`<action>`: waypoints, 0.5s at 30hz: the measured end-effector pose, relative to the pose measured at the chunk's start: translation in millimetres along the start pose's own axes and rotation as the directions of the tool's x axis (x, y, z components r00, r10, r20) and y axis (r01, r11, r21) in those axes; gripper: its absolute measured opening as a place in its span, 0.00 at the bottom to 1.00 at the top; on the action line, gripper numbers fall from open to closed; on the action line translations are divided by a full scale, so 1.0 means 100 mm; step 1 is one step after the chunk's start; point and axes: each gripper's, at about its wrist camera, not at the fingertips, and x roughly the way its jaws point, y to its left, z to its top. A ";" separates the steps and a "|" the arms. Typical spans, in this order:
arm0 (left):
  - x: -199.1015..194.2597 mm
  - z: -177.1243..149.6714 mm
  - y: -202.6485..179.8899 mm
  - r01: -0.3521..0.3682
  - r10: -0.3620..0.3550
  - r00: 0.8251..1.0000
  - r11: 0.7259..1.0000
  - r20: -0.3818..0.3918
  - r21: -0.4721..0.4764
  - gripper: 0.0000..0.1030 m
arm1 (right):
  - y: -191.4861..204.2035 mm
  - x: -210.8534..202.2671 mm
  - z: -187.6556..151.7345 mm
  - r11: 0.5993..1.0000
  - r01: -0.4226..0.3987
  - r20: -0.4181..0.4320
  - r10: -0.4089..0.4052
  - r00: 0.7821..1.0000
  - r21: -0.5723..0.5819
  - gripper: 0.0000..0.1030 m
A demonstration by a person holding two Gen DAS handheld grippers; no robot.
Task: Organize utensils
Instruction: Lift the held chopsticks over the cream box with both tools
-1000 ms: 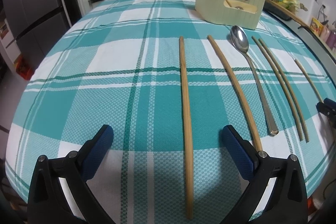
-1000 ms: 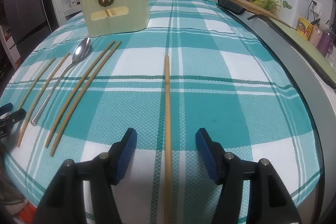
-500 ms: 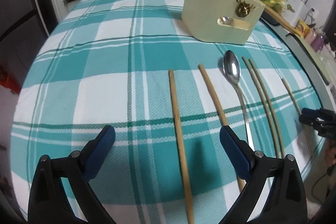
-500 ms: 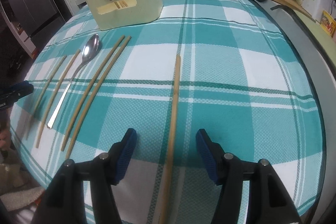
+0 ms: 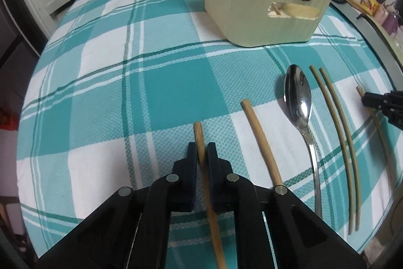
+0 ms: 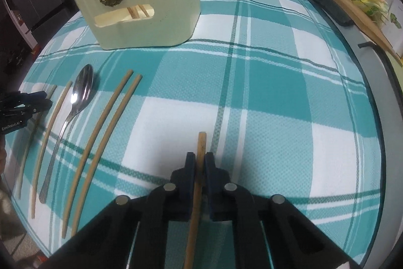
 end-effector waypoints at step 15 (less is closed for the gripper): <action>-1.60 -0.21 0.11 0.112 -0.066 0.913 0.989 0.402 -0.093 0.05 | 0.17 -1.23 -0.04 0.985 -0.170 0.352 0.147 0.924 0.035 0.07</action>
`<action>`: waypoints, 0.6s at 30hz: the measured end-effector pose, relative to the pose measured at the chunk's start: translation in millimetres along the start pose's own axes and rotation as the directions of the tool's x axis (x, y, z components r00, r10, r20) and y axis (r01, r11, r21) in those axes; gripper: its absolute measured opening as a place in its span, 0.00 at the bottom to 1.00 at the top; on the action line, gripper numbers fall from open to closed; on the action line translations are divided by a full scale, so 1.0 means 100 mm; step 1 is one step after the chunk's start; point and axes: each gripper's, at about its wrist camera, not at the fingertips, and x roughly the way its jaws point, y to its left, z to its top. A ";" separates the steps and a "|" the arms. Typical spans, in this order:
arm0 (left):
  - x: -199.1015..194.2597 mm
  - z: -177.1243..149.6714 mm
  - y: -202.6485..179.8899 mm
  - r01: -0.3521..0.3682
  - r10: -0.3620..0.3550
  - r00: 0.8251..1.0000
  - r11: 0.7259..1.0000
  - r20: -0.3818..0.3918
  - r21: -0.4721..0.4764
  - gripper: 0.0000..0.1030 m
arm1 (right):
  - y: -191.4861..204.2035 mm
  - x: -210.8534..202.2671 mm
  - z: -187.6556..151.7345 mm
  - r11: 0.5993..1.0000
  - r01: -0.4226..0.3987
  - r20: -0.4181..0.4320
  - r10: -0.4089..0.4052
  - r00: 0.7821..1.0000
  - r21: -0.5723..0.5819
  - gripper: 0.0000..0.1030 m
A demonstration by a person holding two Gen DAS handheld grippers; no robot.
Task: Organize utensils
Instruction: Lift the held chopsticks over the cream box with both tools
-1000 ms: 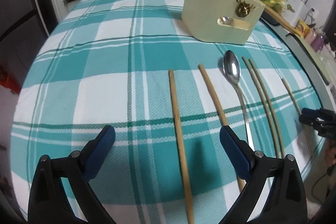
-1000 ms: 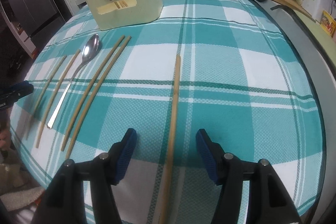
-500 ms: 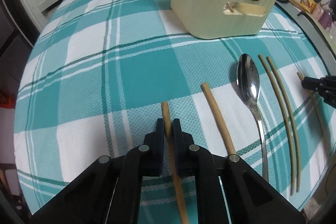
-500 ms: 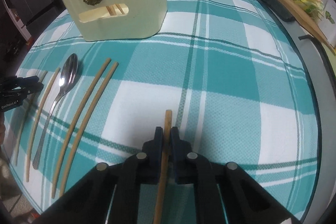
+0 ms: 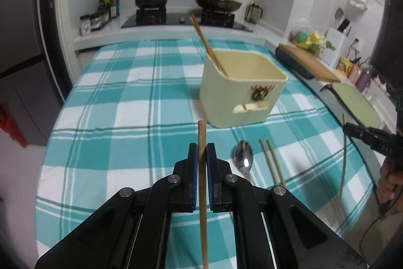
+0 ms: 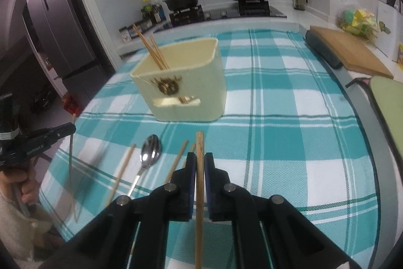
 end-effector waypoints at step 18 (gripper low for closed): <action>-0.75 0.04 -0.03 0.080 -0.068 0.978 0.995 0.196 -0.058 0.05 | 0.54 -1.02 0.03 0.992 0.045 0.348 -0.002 0.938 -0.116 0.07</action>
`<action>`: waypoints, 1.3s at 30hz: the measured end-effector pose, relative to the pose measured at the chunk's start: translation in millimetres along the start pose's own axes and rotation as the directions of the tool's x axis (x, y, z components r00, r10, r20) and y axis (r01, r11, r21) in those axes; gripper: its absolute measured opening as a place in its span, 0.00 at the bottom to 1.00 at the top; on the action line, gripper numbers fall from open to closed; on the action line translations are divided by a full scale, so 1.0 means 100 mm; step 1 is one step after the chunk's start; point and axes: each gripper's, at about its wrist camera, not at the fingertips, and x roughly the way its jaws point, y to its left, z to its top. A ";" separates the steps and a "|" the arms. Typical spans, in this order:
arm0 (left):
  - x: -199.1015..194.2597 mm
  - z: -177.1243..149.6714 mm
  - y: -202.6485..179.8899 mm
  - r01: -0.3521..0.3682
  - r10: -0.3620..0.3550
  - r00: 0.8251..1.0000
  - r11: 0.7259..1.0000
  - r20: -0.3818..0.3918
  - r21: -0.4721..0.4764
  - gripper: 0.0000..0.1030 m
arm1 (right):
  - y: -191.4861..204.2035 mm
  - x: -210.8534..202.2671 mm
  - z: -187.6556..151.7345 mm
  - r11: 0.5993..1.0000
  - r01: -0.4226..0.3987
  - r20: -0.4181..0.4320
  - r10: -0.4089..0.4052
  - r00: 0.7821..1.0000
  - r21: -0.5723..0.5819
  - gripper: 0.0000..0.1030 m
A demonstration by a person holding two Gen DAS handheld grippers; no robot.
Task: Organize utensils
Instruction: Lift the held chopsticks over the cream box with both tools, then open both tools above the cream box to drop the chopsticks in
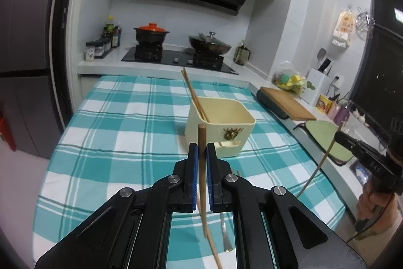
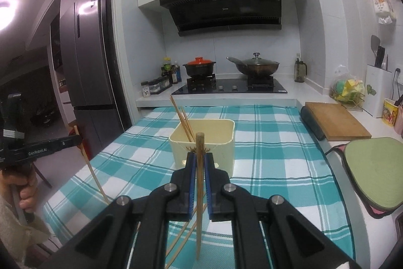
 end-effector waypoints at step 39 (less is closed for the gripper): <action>2.09 1.47 -0.26 -0.008 0.008 0.997 1.000 -0.077 0.001 0.04 | -0.24 2.20 1.29 0.991 -0.033 -0.054 0.027 0.998 -0.127 0.07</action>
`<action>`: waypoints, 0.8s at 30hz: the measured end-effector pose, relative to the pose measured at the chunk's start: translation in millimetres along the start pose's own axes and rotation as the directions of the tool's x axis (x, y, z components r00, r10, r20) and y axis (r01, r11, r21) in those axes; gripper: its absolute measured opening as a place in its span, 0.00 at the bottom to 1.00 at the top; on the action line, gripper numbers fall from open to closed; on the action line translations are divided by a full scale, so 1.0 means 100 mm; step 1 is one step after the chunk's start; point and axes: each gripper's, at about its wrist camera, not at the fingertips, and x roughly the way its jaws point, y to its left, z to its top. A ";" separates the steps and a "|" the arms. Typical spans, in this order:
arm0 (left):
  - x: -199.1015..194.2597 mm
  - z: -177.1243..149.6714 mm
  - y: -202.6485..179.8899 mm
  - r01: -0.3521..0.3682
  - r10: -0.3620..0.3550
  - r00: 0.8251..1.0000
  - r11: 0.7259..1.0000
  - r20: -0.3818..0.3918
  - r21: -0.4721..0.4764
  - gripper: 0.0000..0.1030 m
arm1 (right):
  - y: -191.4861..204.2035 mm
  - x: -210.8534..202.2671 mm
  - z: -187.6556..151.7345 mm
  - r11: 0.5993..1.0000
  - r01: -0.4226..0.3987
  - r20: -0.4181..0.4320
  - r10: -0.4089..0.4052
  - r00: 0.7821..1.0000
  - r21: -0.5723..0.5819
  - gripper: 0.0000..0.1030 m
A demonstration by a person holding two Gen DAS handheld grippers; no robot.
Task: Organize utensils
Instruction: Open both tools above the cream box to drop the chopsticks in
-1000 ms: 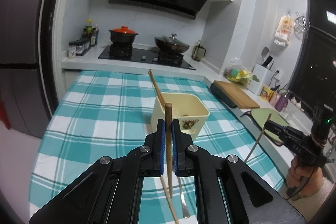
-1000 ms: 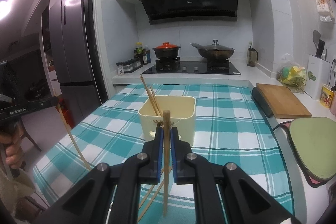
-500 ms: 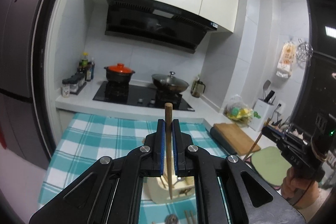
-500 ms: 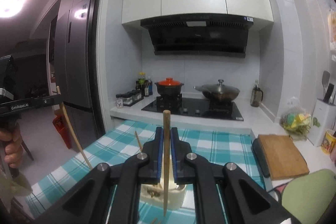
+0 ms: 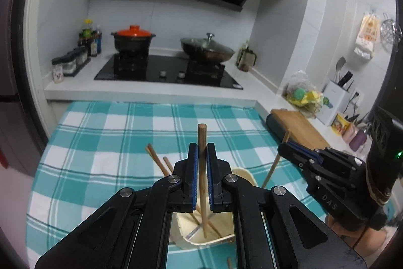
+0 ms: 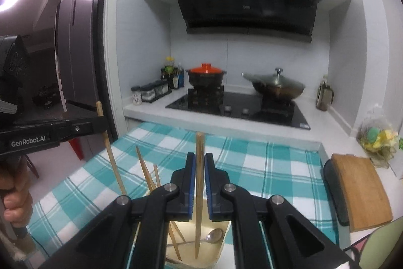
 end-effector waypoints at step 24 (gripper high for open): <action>-1.45 -1.67 0.32 -0.050 0.087 0.979 0.980 -0.187 0.193 0.95 | 0.08 -1.33 -1.09 0.998 0.046 -0.163 -0.053 0.985 -0.049 0.42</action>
